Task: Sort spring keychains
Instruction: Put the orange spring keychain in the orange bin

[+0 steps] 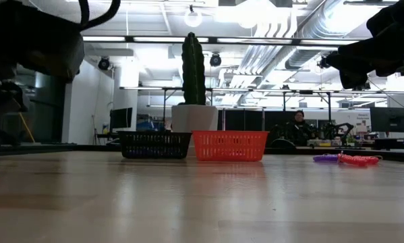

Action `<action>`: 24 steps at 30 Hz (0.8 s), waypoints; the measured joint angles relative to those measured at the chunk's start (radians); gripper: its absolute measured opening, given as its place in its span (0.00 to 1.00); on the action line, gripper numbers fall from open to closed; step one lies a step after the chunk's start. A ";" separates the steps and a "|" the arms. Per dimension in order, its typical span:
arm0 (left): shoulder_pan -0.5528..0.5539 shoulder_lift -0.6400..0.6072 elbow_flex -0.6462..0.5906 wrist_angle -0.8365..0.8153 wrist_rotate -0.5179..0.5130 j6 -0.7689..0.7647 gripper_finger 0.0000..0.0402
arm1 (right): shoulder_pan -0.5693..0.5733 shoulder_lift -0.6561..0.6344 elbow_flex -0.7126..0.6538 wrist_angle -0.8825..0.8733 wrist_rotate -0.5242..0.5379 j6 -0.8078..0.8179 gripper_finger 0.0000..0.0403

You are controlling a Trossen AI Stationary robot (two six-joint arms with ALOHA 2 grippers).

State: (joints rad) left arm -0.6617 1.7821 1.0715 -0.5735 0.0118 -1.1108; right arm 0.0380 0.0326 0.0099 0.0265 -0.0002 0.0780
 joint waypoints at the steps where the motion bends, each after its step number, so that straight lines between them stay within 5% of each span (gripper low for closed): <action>1: 0.000 0.002 0.000 0.006 0.006 0.004 0.42 | 0.000 0.000 0.000 0.000 0.000 0.000 0.39; 8: 0.000 0.030 0.004 0.002 0.001 0.011 0.42 | 0.000 0.000 0.000 0.000 0.000 0.000 0.39; 24: -0.002 0.065 0.004 -0.136 -0.193 0.027 0.42 | 0.000 0.000 0.000 0.000 0.000 0.000 0.39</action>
State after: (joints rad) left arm -0.6632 1.8471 1.0756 -0.7100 -0.1816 -1.0839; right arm 0.0383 0.0326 0.0099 0.0265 -0.0002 0.0780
